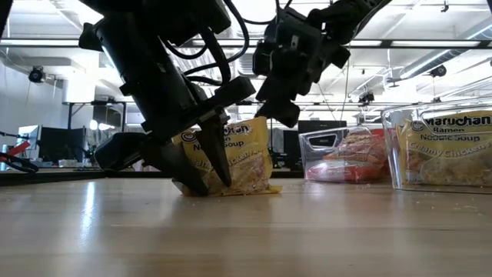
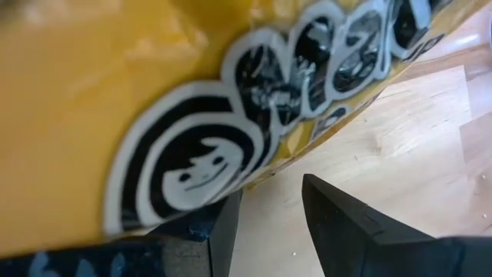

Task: Sort Maruchan noodles
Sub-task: Put the yellow noodle pack into the middle transparent bin

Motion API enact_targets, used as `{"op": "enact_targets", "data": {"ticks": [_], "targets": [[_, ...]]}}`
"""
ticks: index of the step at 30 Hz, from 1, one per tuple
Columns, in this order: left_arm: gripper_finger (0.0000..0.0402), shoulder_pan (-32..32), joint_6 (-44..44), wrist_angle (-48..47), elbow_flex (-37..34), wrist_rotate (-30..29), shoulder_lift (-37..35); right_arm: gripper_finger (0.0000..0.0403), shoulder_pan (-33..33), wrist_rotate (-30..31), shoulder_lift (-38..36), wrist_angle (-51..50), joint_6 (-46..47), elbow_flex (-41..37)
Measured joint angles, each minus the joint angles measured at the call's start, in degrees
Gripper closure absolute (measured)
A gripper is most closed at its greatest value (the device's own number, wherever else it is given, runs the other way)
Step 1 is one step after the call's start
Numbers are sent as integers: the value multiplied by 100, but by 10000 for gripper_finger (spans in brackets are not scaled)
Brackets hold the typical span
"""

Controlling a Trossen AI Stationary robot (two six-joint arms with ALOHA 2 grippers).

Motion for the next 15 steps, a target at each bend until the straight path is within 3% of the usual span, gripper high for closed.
{"op": "enact_targets", "data": {"ticks": [9,15], "targets": [[271,2,0,-11,0,-2,0,163,50,-75,85,269,-230,-2],[271,11,36,-54,-4,-104,0,152,50,-67,85,660,-502,-2]]}}
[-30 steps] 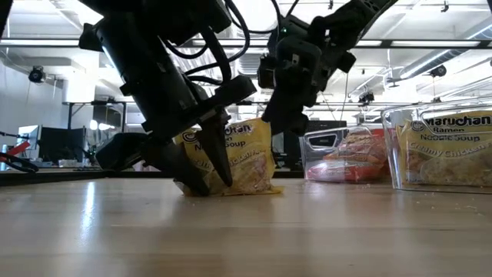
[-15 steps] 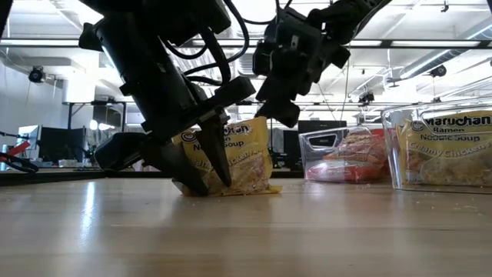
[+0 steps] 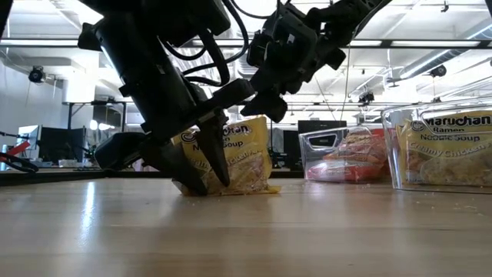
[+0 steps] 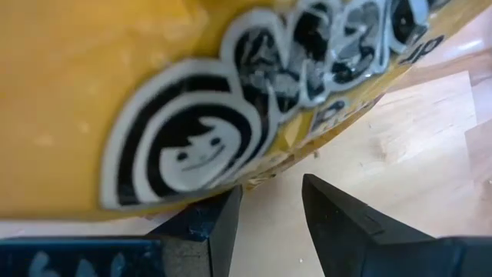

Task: Sort Maruchan noodles
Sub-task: Put the yellow noodle pack into the middle transparent bin

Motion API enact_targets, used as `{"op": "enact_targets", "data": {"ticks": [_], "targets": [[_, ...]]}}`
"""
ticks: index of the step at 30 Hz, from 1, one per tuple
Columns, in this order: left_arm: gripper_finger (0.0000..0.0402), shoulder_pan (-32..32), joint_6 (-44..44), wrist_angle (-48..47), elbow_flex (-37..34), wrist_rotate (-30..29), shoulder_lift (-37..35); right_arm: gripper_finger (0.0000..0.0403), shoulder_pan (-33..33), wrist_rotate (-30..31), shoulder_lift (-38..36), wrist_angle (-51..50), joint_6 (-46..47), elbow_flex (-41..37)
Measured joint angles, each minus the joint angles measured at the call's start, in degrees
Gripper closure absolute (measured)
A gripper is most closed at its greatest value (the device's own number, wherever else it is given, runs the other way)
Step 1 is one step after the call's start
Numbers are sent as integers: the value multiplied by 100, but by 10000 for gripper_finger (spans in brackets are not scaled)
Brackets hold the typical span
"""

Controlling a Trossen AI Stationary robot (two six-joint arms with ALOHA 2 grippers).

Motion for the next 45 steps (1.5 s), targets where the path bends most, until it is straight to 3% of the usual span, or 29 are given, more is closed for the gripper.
{"op": "enact_targets", "data": {"ticks": [23,45], "targets": [[271,22,-60,-15,0,-97,0,164,96,-1,890,394,55,204],[271,24,-169,-108,2,-41,0,162,66,44,697,72,-127,543]]}}
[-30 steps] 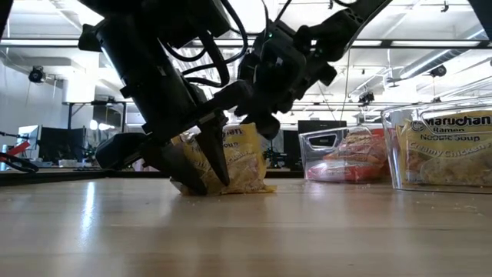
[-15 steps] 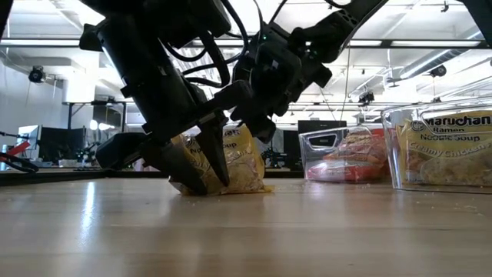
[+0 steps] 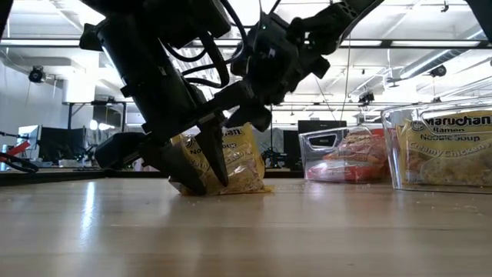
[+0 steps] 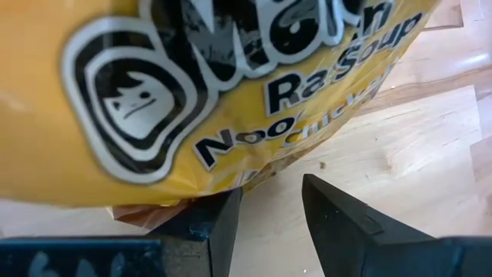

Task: Sort Maruchan noodles
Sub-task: Put the yellow noodle pack into the middle transparent bin

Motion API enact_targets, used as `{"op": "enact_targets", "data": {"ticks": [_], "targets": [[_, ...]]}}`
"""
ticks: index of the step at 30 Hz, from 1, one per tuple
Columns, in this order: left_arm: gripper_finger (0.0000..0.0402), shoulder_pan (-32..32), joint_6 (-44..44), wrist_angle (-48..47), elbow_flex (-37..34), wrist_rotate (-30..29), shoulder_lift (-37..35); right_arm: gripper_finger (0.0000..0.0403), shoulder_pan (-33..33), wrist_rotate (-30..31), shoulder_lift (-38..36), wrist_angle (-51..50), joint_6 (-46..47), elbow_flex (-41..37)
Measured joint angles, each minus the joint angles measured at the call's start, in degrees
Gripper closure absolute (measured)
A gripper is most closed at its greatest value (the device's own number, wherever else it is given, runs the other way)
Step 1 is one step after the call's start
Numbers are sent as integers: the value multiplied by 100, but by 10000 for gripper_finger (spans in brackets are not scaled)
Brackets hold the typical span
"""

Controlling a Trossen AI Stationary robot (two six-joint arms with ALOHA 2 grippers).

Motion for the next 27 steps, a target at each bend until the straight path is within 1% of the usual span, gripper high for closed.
{"op": "enact_targets", "data": {"ticks": [8,12,18,27], "targets": [[271,-1,0,-2,0,9,0,131,0,94,234,-15,36,-33],[271,-2,-4,2,0,12,0,123,2,94,370,-3,32,-51],[271,-2,-15,6,-1,13,0,129,22,96,500,21,31,-47],[271,-2,-30,11,-2,28,0,142,62,110,464,-27,56,-47]]}}
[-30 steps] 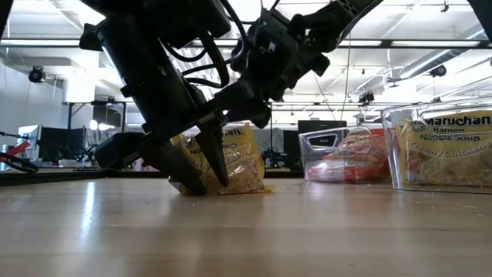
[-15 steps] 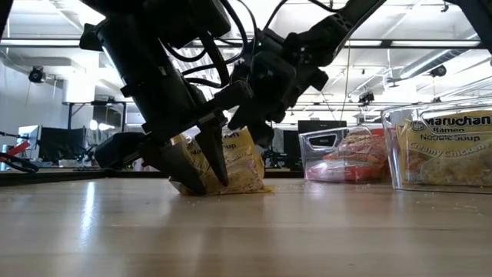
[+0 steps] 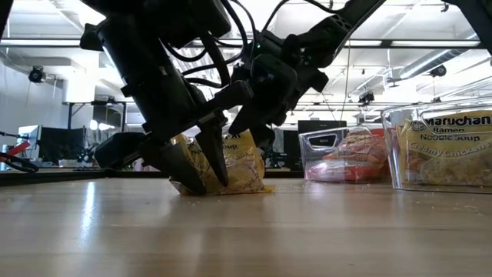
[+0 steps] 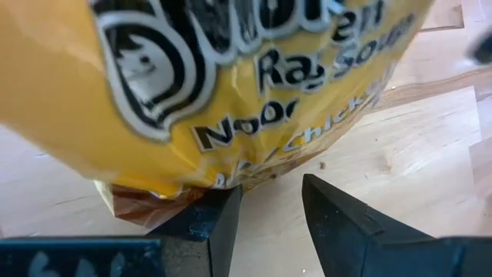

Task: Sort Maruchan noodles
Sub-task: Put the yellow noodle pack into the middle transparent bin

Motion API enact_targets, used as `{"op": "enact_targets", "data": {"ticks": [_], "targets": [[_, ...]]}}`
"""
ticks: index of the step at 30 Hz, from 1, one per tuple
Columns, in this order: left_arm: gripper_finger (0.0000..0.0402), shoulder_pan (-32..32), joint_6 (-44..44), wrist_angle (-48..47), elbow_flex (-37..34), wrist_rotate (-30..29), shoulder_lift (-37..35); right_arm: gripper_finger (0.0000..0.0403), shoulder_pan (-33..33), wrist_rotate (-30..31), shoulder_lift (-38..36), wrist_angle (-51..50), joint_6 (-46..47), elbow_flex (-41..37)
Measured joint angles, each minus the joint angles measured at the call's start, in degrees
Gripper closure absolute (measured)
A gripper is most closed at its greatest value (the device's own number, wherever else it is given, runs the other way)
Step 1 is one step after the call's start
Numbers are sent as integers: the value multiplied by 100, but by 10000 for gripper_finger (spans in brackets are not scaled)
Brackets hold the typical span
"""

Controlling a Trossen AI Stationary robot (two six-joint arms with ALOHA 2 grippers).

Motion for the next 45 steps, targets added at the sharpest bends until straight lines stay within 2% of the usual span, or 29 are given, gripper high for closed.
{"op": "enact_targets", "data": {"ticks": [13,27,45], "targets": [[271,-7,-32,4,0,29,0,141,-123,-17,-327,-134,-106,286],[271,-9,-32,21,-2,32,0,95,-138,46,-5,-451,-65,282],[271,-9,-32,31,0,32,0,106,113,139,22,-309,-195,284]]}}
